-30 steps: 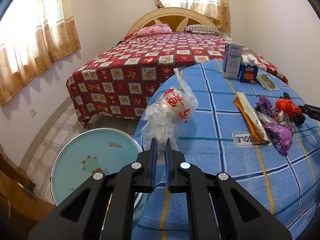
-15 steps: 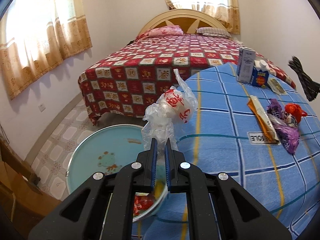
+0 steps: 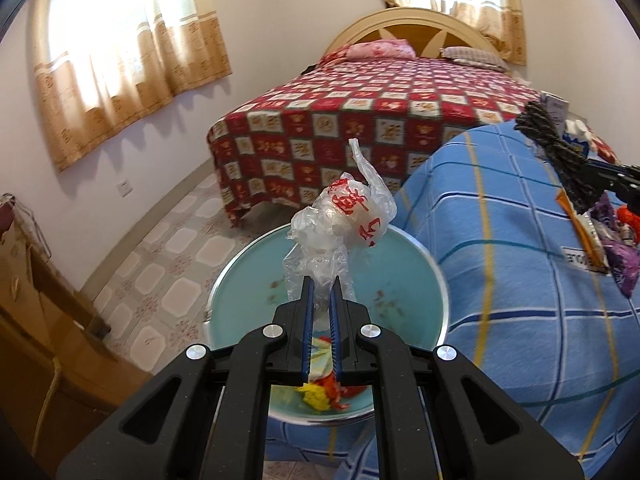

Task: Collect trash
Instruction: 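Carry the clear bag over the bin with the left gripper while the right gripper brings the black rope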

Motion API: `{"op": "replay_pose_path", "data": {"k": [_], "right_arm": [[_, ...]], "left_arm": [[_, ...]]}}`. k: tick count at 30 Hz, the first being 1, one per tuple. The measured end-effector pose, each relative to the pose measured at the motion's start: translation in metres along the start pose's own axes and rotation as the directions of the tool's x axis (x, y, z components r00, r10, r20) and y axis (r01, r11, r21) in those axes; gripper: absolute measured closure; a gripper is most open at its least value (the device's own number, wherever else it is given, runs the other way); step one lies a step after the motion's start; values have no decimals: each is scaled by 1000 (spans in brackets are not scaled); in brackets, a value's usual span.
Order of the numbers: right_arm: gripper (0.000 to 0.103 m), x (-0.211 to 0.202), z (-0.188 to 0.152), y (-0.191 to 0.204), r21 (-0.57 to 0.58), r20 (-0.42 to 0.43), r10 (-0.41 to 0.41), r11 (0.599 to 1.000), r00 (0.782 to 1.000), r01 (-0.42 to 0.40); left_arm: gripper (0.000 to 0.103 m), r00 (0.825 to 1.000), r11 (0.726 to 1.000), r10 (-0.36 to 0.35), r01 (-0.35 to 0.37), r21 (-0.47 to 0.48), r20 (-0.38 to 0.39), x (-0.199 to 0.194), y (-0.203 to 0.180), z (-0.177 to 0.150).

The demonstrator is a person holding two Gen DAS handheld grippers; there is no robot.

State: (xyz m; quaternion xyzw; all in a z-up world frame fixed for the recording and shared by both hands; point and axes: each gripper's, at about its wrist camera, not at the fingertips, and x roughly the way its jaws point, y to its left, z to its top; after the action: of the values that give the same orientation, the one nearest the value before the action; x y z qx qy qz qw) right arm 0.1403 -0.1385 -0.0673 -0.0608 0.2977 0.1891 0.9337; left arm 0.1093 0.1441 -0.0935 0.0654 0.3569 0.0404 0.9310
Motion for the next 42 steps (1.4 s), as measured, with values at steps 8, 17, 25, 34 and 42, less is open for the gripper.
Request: {"op": "replay_pose_path", "data": {"k": [8,17,25,34,42], "right_arm": [[92,29,6,45,-69,-36,80,994,996,-82],[92,49,5,78,-124,-73,133,982,988,-141],[92,61,3,99,-168,-102,162,970,981,-178],[92,69,3,114,-202,-118,179,959,977,-200],[92,70,4,122,-219,-120,195,951,973,-217]], "left_arm": [[96,999,999,39,-40,-25,-23,-1,23,-10],[96,997,997,66,-68,-42,-42,3,40,-15],[96,995,995,79,-83,-56,-59,7,49,-21],[96,993,993,86,-92,-71,-77,11,56,-27],[96,994,993,84,-90,-77,-77,10,58,-28]]}}
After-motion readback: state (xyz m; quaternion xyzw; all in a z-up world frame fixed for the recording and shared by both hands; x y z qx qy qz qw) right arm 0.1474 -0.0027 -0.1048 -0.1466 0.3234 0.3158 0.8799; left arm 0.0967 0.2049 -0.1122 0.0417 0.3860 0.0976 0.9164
